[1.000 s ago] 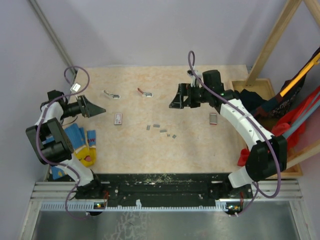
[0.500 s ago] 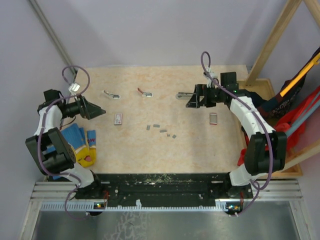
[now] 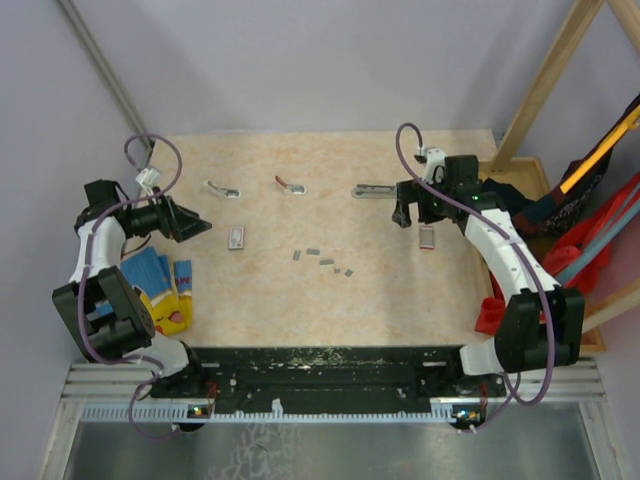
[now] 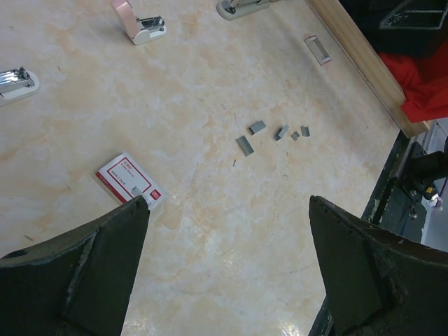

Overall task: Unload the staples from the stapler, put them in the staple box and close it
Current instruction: Move the staple box to the center of the board.

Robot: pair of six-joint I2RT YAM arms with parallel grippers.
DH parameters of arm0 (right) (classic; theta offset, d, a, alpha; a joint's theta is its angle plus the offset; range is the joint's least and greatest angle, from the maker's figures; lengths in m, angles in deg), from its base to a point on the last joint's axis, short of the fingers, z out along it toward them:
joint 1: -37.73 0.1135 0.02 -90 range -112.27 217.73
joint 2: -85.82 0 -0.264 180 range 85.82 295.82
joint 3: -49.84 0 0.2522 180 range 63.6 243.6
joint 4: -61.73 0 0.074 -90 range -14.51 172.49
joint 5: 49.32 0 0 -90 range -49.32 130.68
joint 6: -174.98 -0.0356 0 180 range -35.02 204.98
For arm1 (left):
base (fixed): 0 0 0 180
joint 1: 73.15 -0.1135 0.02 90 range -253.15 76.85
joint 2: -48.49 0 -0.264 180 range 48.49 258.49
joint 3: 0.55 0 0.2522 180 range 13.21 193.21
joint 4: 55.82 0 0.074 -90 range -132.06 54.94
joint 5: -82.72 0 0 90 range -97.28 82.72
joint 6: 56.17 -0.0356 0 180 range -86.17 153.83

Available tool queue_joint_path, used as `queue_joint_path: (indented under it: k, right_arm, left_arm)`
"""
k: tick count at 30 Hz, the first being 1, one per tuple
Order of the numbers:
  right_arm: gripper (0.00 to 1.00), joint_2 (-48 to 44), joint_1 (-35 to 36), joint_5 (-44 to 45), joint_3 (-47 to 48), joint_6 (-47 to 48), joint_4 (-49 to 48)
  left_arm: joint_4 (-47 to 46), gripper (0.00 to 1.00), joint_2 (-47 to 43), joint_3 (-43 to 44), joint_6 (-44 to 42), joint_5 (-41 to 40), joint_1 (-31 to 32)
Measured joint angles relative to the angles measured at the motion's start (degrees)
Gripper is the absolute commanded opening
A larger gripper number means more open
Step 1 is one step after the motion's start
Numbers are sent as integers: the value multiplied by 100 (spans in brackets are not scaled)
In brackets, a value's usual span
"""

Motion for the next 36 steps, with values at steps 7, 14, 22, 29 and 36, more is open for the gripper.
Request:
queue_joint_path:
  k: [7,14,22,29,36]
  right_arm:
    - [94,214,-72,667,-11,37,-70]
    - [93,951,-216,997,-11,-98,-116]
    - [88,1526,-251,1327,-11,-256,-267]
    - [83,2059,-339,1591,-9,-439,-363]
    - [70,2264,-350,1749,-2,-514,-389]
  left_arm:
    - [-223,100,-11,-197,122,-31,0]
    - [-428,100,-52,-348,236,-133,0]
    - [-632,100,-199,-492,372,-151,0]
    - [-675,100,-225,-551,376,-151,0]
    - [-695,100,-280,-573,376,-146,0]
